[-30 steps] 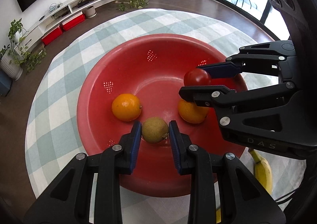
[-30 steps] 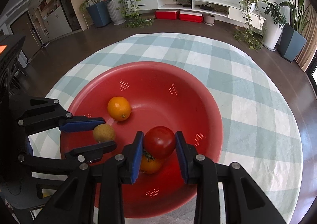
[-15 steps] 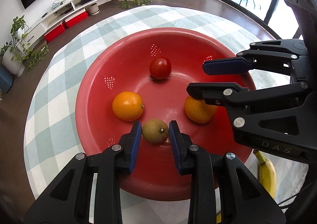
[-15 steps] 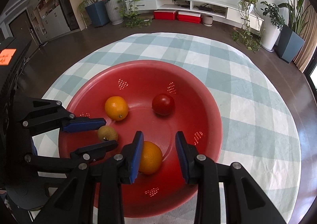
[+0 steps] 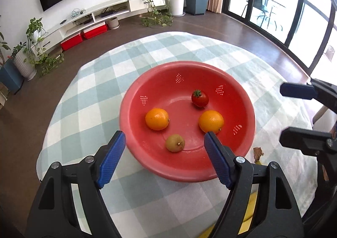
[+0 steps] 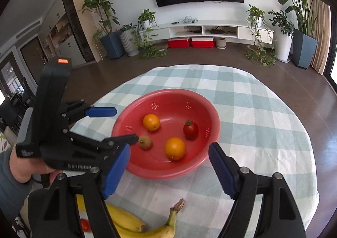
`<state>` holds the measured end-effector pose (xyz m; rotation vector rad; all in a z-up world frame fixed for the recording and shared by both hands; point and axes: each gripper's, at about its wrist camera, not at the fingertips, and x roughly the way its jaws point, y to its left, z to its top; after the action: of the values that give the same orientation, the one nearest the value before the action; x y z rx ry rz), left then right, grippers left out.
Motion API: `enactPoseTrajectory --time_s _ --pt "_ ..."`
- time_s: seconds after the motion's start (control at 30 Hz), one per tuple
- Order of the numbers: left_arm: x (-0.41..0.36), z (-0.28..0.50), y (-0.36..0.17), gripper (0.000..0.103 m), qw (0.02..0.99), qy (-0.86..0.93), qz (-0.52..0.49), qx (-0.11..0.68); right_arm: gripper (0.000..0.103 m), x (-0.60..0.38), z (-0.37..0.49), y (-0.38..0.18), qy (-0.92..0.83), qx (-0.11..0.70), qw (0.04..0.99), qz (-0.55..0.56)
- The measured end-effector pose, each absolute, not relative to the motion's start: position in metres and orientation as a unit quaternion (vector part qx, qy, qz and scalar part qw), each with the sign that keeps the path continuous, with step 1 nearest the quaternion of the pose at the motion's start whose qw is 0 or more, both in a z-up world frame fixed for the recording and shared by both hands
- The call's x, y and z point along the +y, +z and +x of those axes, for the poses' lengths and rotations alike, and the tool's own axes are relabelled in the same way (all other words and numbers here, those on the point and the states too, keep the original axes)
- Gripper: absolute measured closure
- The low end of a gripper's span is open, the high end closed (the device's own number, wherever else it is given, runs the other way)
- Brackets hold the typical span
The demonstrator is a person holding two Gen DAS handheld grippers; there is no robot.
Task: Organize fruits
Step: 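Withdraw both tools from the bowl toward the remaining fruit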
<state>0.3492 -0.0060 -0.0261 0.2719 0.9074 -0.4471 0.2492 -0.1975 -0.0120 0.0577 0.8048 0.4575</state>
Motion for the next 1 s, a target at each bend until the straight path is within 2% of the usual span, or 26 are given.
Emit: enactPoseTrajectory --time_s 0.13,0.23,0.27,0.43,0.67,0.8,1.0 --pt "0.022 0.314 0.007 0.025 0.889 -0.206 0.102 0.396 0.021 -0.202 0.203 -0.010 0.238 0.375 0.896 0.033" --pt "0.044 0.271 0.028 0.004 0.905 -0.206 0.079 0.364 0.019 -0.205 0.170 -0.015 0.246 0.371 0.894 0.051" --pt "0.049 0.254 0.033 0.003 0.907 -0.212 0.075 0.356 0.018 -0.205 0.161 -0.018 0.248 0.372 0.892 0.060" --pt "0.065 0.175 0.030 0.002 0.906 -0.230 0.084 0.344 0.015 -0.197 0.119 -0.040 0.260 0.384 0.882 0.082" --pt "0.068 0.099 -0.020 0.002 0.874 -0.289 0.093 0.379 0.015 -0.180 0.087 -0.061 0.258 0.401 0.878 0.053" --pt "0.063 0.088 -0.046 0.002 0.861 -0.281 0.128 0.405 0.020 -0.172 0.082 -0.068 0.257 0.417 0.871 0.050" --pt "0.065 0.109 -0.061 0.003 0.846 -0.295 0.100 0.432 0.023 -0.166 0.071 -0.074 0.257 0.422 0.868 0.044"
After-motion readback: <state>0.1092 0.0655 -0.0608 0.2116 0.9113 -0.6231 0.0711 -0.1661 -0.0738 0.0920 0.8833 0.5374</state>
